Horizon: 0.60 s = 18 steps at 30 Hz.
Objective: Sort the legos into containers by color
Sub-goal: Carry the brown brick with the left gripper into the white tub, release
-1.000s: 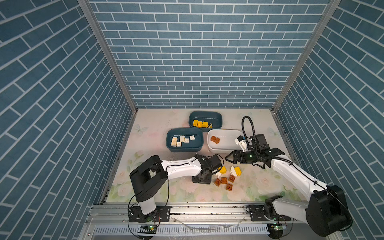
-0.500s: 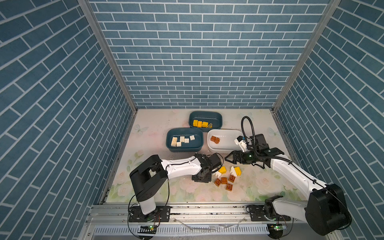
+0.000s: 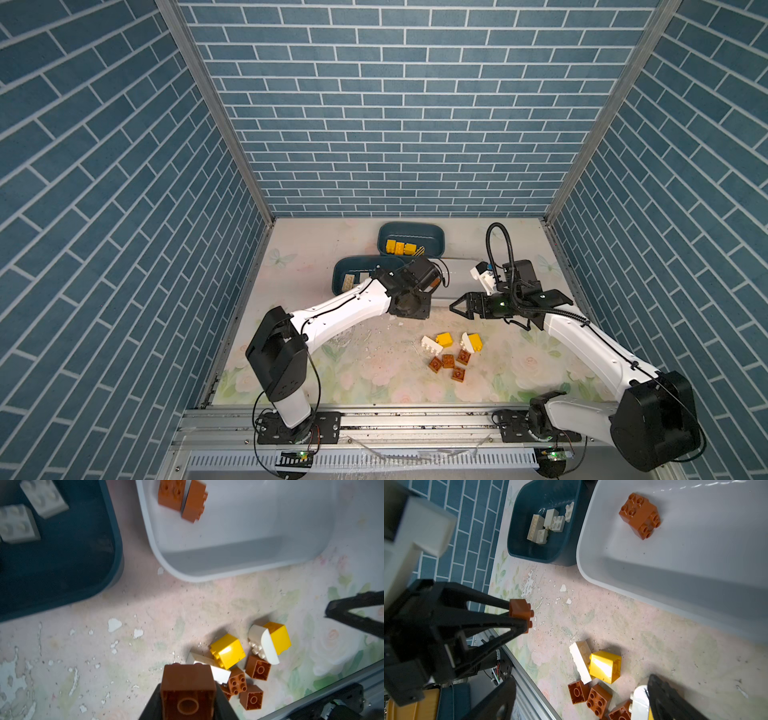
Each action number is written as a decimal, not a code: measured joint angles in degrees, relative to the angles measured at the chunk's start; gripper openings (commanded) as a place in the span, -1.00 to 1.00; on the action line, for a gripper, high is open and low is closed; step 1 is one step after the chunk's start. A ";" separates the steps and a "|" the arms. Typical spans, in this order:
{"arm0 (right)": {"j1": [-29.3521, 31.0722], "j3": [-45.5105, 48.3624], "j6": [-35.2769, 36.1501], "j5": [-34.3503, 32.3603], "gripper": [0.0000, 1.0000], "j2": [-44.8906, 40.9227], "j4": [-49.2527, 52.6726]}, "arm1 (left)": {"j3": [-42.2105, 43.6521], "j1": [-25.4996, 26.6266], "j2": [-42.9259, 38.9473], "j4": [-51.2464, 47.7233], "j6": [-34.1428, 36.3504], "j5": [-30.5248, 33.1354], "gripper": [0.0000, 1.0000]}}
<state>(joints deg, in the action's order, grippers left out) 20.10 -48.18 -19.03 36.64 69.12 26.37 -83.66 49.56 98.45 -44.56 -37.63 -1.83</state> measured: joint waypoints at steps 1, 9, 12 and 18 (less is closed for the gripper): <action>-0.26 -0.04 0.00 -0.11 0.97 -0.28 0.00 | -1.55 -0.76 0.96 0.46 1.03 -0.26 -0.38; -1.68 -0.11 0.02 -0.98 0.97 -2.29 0.00 | -14.64 -5.27 13.88 3.96 7.10 -3.54 -0.37; -2.03 -0.33 0.26 -1.42 0.97 -2.60 0.22 | -18.53 -6.05 18.75 4.13 8.35 -3.85 -0.35; -2.32 -2.10 2.60 -2.19 0.97 -3.04 2.38 | -21.59 -6.97 23.91 2.56 10.01 -4.07 0.15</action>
<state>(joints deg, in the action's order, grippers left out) 17.78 -50.28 -16.43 34.46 66.08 28.75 -105.25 42.59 122.37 -42.00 -27.62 -5.89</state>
